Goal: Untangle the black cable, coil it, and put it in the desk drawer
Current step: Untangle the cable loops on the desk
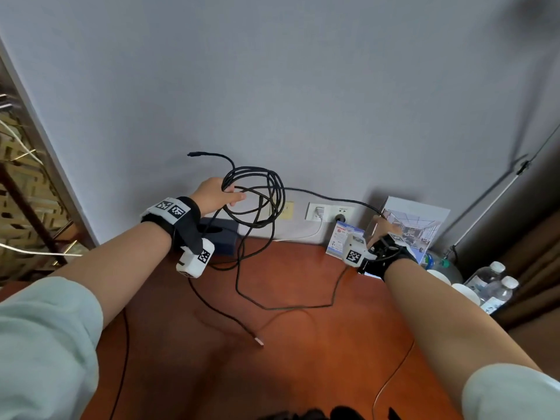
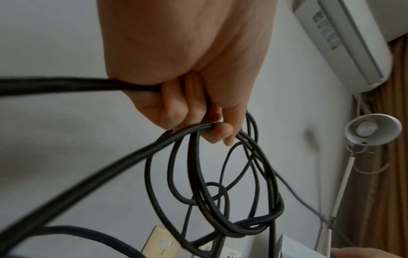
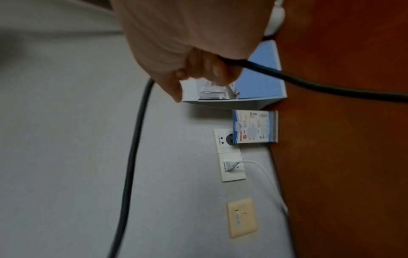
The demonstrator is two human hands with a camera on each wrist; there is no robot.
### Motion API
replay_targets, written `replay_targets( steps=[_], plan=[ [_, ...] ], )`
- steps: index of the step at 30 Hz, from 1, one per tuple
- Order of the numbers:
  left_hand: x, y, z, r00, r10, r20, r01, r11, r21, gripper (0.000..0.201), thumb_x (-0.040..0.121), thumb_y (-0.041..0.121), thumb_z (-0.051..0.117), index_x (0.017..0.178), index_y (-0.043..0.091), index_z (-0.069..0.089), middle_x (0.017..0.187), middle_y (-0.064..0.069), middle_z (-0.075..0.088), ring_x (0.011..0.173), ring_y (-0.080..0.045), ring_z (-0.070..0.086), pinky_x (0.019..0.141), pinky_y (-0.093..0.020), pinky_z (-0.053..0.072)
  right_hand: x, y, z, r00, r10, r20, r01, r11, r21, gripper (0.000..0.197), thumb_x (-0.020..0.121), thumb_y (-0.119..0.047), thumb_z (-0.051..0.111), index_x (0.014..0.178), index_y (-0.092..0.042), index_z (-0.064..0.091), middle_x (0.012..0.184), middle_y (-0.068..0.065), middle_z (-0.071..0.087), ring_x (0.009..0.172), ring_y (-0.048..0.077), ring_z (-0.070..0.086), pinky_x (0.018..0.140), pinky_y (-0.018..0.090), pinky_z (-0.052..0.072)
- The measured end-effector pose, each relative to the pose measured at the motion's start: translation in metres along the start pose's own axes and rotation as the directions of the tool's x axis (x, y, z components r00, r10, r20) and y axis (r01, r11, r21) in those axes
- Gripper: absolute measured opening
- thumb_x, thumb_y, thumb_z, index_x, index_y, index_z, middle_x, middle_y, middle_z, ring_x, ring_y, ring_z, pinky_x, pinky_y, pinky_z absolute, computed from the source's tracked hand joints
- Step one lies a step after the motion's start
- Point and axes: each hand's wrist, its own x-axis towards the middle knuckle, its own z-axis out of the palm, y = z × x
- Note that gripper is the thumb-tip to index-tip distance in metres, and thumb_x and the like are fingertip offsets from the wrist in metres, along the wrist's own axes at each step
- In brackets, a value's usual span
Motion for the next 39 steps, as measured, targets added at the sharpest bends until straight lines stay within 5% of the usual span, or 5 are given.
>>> replay_targets(
  steps=[6,13,20,30,39],
  plan=[
    [0.009,0.051,0.016,0.995,0.093,0.030,-0.094,0.995,0.043,0.040,0.087,0.021,0.065,0.056,0.019,0.039,0.058,0.004,0.050,0.058,-0.012,0.047,0.061,-0.024,0.037,-0.048,-0.018,0.049,0.959,-0.171,0.228,0.266,0.823,-0.502,0.018,0.077,-0.019,0.073,0.074,-0.016,0.056,0.068,0.000,0.054,0.077,0.021,0.056,0.060,0.023,0.042],
    [0.008,0.074,0.020,0.983,0.122,0.134,-0.122,0.992,-0.003,0.047,0.086,0.020,0.068,0.058,0.022,0.030,0.055,0.007,0.042,0.058,-0.012,0.049,0.062,-0.025,0.037,-0.082,-0.038,0.085,0.845,-0.327,0.424,0.534,0.574,-0.622,0.015,0.087,-0.015,0.053,0.101,-0.011,0.057,0.090,0.004,0.056,0.086,0.022,0.051,0.075,0.030,0.038],
    [-0.013,0.057,0.022,0.977,0.076,0.199,-0.059,0.994,-0.089,0.036,0.087,0.028,0.069,0.067,0.007,0.047,0.040,0.016,0.049,0.041,0.003,0.041,0.052,-0.014,0.032,-0.092,-0.044,0.058,0.943,-0.241,0.228,0.267,0.959,-0.091,0.019,0.083,-0.016,0.062,0.064,-0.015,0.057,0.063,-0.003,0.046,0.059,0.015,0.039,0.057,0.026,0.031],
    [-0.033,0.012,0.025,0.996,-0.083,-0.016,0.079,0.982,-0.175,0.034,0.085,0.030,0.070,0.056,0.015,0.061,0.051,0.013,0.058,0.049,0.004,0.048,0.057,-0.018,0.037,-0.079,-0.009,0.016,0.990,0.049,-0.130,-0.001,0.938,0.346,0.036,0.089,-0.018,0.053,0.057,-0.016,0.037,0.035,-0.005,0.036,0.023,0.009,0.029,0.036,0.019,0.026],
    [-0.036,0.033,0.035,0.987,-0.008,-0.159,-0.029,0.973,-0.227,0.036,0.083,0.026,0.071,0.060,0.028,0.043,0.053,0.012,0.057,0.061,-0.007,0.055,0.076,-0.030,0.046,-0.097,0.012,0.049,0.878,-0.411,0.244,0.478,0.776,-0.412,0.050,0.089,-0.043,0.059,0.126,-0.009,0.049,0.104,0.001,0.059,0.106,0.022,0.056,0.097,0.037,0.040]
  ],
)
